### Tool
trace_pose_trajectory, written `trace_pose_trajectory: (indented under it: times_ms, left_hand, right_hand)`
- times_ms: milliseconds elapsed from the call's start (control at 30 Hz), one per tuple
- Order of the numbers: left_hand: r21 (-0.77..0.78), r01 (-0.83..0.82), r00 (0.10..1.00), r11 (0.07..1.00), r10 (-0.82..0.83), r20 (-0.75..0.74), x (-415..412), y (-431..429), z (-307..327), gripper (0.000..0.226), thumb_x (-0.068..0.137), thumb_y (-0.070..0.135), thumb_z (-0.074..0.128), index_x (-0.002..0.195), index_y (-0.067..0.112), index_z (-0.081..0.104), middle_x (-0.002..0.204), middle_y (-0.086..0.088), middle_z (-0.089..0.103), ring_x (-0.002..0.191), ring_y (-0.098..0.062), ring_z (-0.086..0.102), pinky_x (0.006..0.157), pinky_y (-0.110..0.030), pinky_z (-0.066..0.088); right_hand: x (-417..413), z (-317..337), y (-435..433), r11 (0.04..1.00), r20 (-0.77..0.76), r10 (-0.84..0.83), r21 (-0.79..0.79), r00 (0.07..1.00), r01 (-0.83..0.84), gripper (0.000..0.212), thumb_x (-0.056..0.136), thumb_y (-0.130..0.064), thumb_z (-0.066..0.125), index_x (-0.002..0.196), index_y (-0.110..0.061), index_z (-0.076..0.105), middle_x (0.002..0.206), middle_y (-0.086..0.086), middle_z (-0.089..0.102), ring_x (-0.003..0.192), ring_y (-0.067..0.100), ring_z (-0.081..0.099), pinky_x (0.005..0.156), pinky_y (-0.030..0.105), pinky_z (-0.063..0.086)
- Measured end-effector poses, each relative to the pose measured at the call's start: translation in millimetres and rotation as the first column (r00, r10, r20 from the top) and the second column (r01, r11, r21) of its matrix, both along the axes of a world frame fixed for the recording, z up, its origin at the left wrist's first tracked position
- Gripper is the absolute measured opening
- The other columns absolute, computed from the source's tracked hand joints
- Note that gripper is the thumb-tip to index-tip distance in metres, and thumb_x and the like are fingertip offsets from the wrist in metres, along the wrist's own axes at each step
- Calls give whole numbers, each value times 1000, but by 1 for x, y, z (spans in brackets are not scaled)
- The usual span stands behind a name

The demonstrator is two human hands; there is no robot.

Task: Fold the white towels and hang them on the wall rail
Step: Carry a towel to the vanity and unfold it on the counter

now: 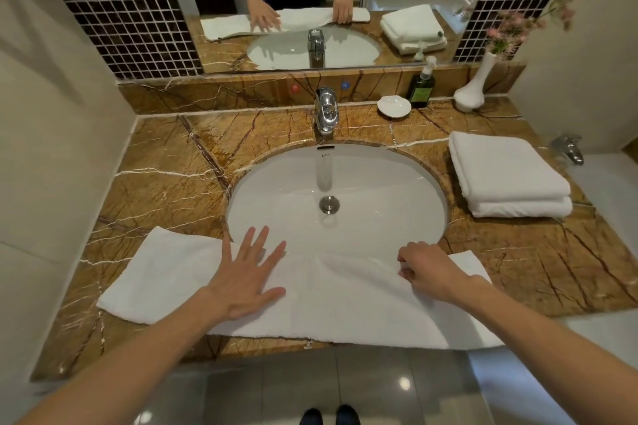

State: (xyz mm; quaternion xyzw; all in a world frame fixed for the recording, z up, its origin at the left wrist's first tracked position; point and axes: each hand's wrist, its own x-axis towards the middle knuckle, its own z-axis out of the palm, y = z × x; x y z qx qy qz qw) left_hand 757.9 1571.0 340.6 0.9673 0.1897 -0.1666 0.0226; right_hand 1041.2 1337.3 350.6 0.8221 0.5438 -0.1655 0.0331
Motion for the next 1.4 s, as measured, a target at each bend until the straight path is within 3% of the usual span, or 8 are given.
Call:
trace_pose_trajectory:
  times_ms: [133, 233, 333, 533, 667, 800, 1000, 1400]
  left_hand:
    - [42, 12, 998, 999, -14, 60, -14, -12, -13, 90, 82, 82, 19, 150, 31, -10, 156, -14, -21, 142, -34, -22, 107, -65, -10]
    - [22, 4, 1000, 1000, -4, 9, -23, -19, -16, 91, 81, 81, 27, 152, 25, 14, 157, -20, 7, 144, -39, 4, 104, -66, 5]
    - [-6, 12, 1000, 1000, -12, -23, -27, -21, -19, 87, 81, 82, 27, 151, 32, 15, 157, -17, 15, 143, -38, 8, 103, -66, 4]
    - [-17, -68, 997, 998, 69, 43, -22, -18, -18, 79, 82, 80, 11, 145, 41, -20, 151, -4, -35, 138, -30, -33, 104, -63, -22]
    - [-48, -322, 943, 945, 325, 64, -25, -18, -20, 74, 80, 75, -3, 143, 41, -24, 149, -4, -39, 137, -31, -35, 105, -63, -20]
    - [-41, -426, 904, 904, 427, 36, -31, -17, -24, 78, 73, 80, -9, 138, 42, -32, 147, -5, -40, 138, -33, -32, 102, -65, -21]
    - [-31, -504, 864, 863, 504, -13, -34, -15, -22, 88, 67, 85, -8, 139, 40, -32, 148, -8, -39, 138, -34, -32, 88, -61, -33]
    - [-54, -408, 911, 911, 411, 45, -7, -32, -16, 81, 76, 81, -2, 140, 40, -31, 149, -6, -39, 139, -33, -31, 105, -66, -15]
  right_hand:
    - [2, 2, -4, 998, 81, -58, 37, 995, 55, 7, 93, -18, 43, 99, -17, 47, 87, -2, 59, 78, 21, 57, 67, 32, 29]
    - [5, 1, -1, 994, 140, -104, 43, 985, 99, 14, 92, -14, 43, 104, -19, 47, 91, -2, 63, 86, 22, 60, 71, 34, 30]
    - [-1, 1, 2, 994, 189, -106, 6, 976, 106, 17, 94, -18, 41, 107, -19, 52, 98, -1, 61, 92, 22, 57, 77, 35, 31]
    - [-26, -4, 2, 982, 191, -167, 116, 967, 146, 44, 92, -27, 43, 132, -11, 51, 133, 18, 52, 123, 36, 48, 106, 49, 33]
    - [-57, -9, 0, 993, 72, -111, 47, 991, 107, 68, 97, -55, 13, 153, -19, 4, 159, 15, -7, 146, 34, -9, 114, 48, -10]
    - [-58, -28, -11, 984, 99, -167, -47, 981, 172, 81, 82, -66, -13, 150, -22, -15, 155, 12, -25, 138, 27, -30, 114, 49, -14]
    - [-54, -33, -18, 986, 81, -165, -23, 983, 168, 77, 82, -67, -13, 147, -26, -18, 158, 9, -19, 137, 20, -31, 114, 43, -19]
    - [-40, -24, -28, 963, 158, -254, -50, 954, 264, 75, 87, -66, -8, 150, -26, -15, 157, 11, -22, 143, 32, -22, 112, 55, -13]
